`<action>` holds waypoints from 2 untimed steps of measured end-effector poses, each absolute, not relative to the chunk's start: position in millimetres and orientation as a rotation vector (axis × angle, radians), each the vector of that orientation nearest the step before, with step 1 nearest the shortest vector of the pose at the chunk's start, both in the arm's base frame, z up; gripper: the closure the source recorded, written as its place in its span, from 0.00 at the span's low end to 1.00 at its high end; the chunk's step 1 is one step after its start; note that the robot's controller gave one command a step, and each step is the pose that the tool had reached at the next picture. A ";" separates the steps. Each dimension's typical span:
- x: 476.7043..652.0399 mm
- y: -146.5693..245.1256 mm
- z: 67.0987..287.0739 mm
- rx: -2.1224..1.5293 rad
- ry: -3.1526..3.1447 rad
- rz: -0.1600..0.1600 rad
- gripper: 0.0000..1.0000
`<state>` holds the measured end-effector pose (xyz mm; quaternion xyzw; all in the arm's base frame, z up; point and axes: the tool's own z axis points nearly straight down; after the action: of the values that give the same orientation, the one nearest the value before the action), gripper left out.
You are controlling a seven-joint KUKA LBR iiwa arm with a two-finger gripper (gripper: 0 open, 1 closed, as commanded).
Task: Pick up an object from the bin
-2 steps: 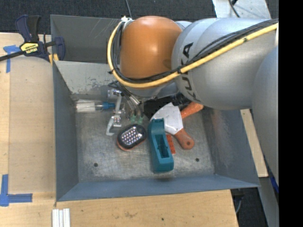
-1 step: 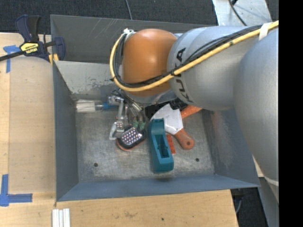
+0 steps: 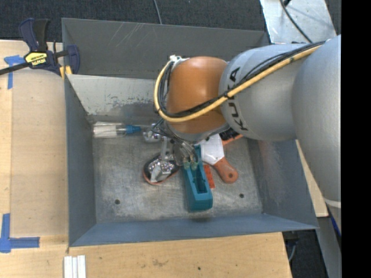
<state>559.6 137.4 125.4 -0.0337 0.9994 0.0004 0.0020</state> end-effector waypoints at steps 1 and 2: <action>570.7 118.8 111.4 -0.196 3.141 -0.003 0.00; 571.5 101.8 101.3 -0.237 3.127 0.002 0.00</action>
Offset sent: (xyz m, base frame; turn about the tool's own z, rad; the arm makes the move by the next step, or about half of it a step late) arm 0.0079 -0.0455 -0.0361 -0.0895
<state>571.5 101.8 101.3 -0.0757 0.9971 0.0005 0.0026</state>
